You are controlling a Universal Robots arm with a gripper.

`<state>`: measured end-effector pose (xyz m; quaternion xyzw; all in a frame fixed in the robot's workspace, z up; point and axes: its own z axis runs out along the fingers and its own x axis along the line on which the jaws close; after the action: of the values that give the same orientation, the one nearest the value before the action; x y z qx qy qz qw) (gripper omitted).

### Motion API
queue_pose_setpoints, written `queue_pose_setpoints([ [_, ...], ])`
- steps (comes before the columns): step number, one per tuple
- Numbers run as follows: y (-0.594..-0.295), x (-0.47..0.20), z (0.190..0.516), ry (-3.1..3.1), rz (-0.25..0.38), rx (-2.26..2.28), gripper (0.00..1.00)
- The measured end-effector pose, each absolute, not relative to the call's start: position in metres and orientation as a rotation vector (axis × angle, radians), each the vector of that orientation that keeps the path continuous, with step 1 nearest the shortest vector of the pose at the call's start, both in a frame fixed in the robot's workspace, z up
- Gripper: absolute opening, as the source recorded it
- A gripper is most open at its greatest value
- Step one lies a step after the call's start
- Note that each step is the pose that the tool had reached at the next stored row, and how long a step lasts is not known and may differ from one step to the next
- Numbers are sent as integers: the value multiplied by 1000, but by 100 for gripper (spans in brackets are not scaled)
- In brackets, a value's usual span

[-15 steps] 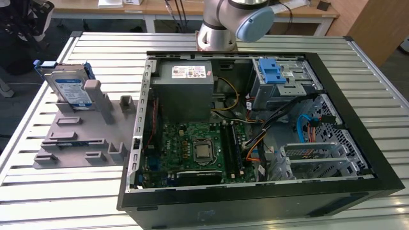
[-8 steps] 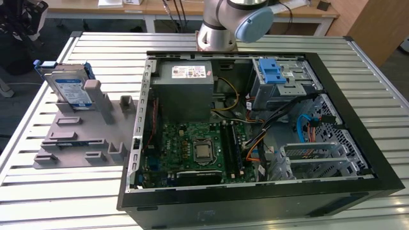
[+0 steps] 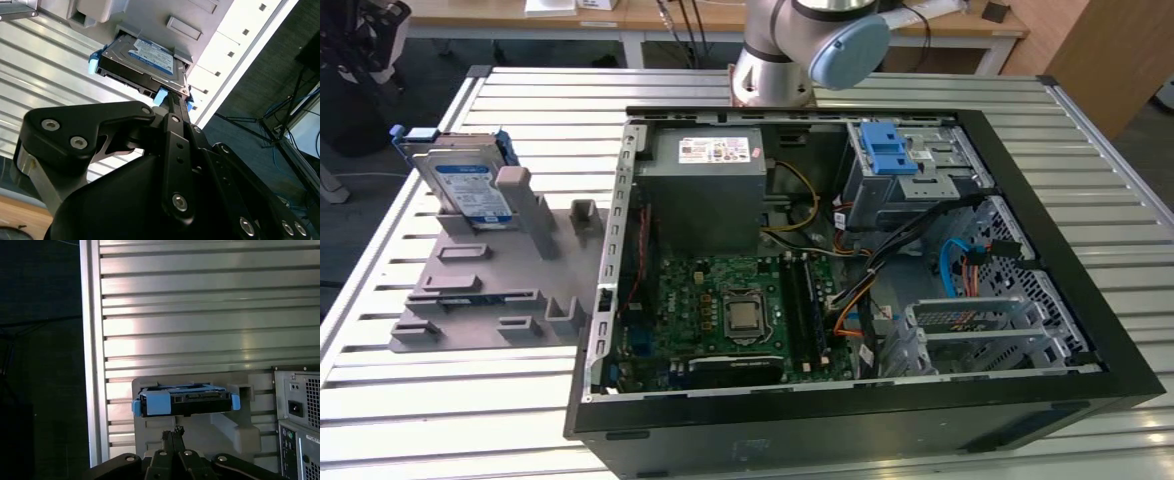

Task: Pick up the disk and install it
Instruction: 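Pick up the disk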

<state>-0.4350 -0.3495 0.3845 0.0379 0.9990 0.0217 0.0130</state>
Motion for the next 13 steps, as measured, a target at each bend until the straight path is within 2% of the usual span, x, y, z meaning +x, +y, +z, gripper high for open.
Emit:
queue_pose_setpoints([
  [13, -348, -444, 383, 3117, 70, -45, 11],
])
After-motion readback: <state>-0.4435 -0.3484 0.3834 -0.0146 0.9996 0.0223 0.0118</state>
